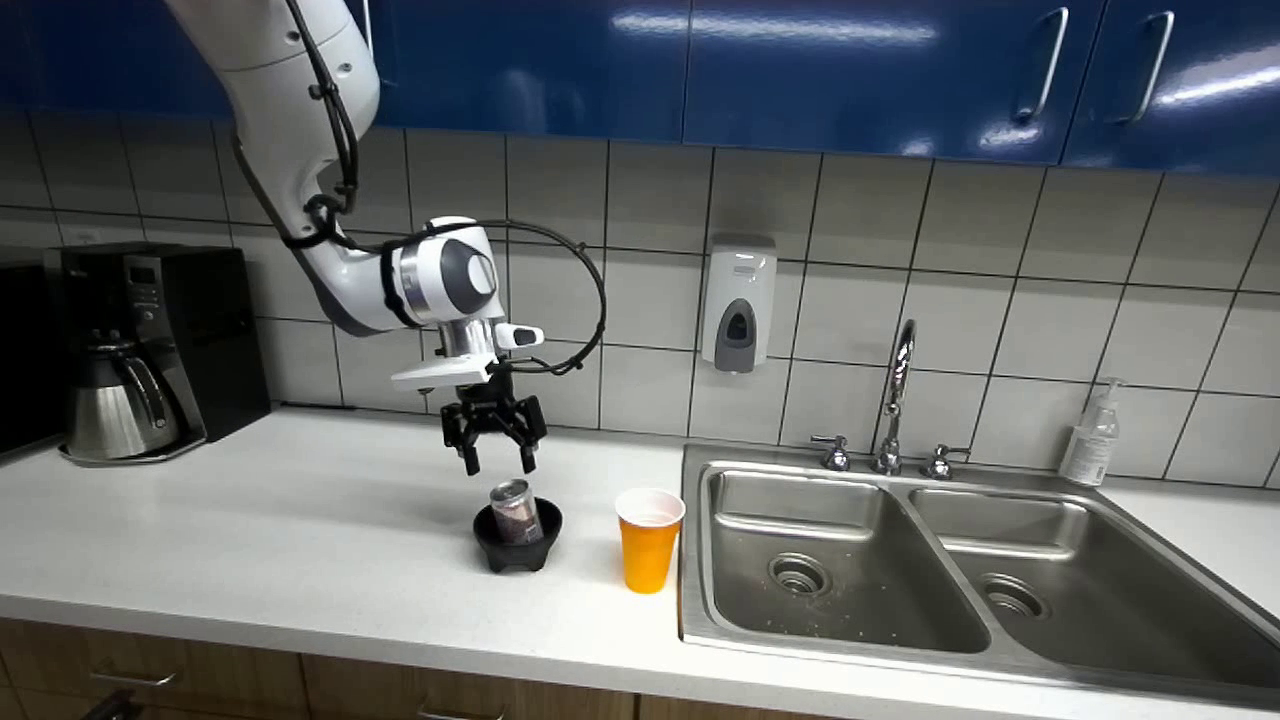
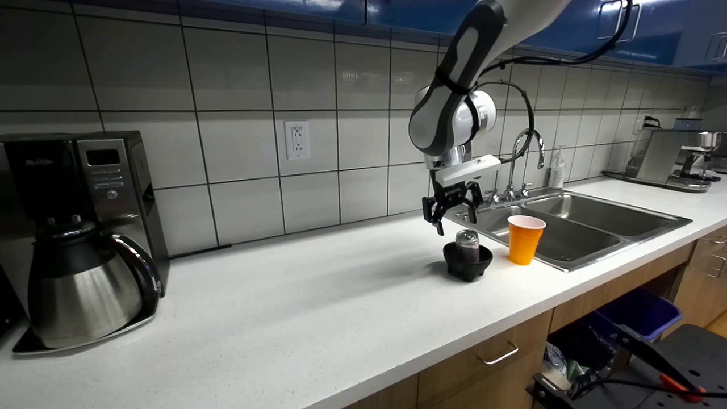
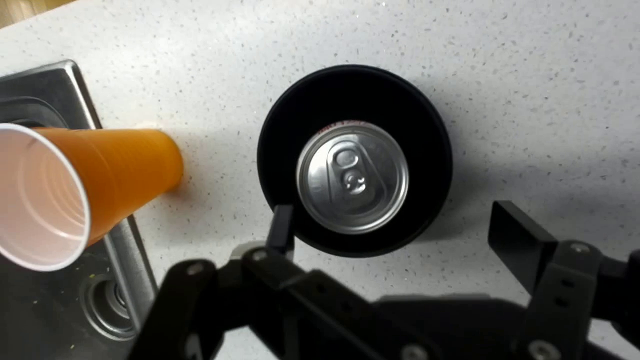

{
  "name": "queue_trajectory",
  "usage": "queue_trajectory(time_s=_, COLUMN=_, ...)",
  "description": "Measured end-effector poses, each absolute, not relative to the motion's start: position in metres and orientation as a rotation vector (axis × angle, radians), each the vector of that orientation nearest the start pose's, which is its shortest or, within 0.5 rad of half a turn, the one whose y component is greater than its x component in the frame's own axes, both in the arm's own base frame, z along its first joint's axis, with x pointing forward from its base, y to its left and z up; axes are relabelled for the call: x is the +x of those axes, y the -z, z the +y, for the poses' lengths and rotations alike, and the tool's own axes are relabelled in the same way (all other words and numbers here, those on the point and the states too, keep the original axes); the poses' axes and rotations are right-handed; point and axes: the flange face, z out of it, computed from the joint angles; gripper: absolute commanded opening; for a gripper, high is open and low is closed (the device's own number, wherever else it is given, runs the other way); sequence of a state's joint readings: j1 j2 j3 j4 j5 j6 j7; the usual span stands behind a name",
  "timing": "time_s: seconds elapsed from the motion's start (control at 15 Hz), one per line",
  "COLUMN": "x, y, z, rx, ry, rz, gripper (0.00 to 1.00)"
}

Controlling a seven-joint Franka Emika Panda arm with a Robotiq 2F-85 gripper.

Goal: Put the silver can inside the black bowl

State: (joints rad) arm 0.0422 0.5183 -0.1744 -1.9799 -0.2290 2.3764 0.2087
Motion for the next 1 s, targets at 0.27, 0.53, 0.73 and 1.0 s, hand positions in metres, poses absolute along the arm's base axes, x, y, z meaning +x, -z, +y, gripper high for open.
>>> queue_trajectory(time_s=0.27, x=0.564, y=-0.232, z=-0.077, rx=-3.383, ry=-0.202, rz=0.210, gripper=1.00)
queue_trajectory(time_s=0.53, x=0.511, y=-0.262, z=-0.077, rx=-3.393, ry=-0.288, rz=0.185, gripper=1.00)
queue_trajectory(time_s=0.73, x=0.474, y=-0.286, z=-0.070, rx=-3.399, ry=-0.335, rz=0.172, gripper=1.00)
queue_trajectory(time_s=1.0, x=0.444, y=-0.310, z=-0.055, rx=-3.402, ry=-0.369, rz=0.147, gripper=1.00)
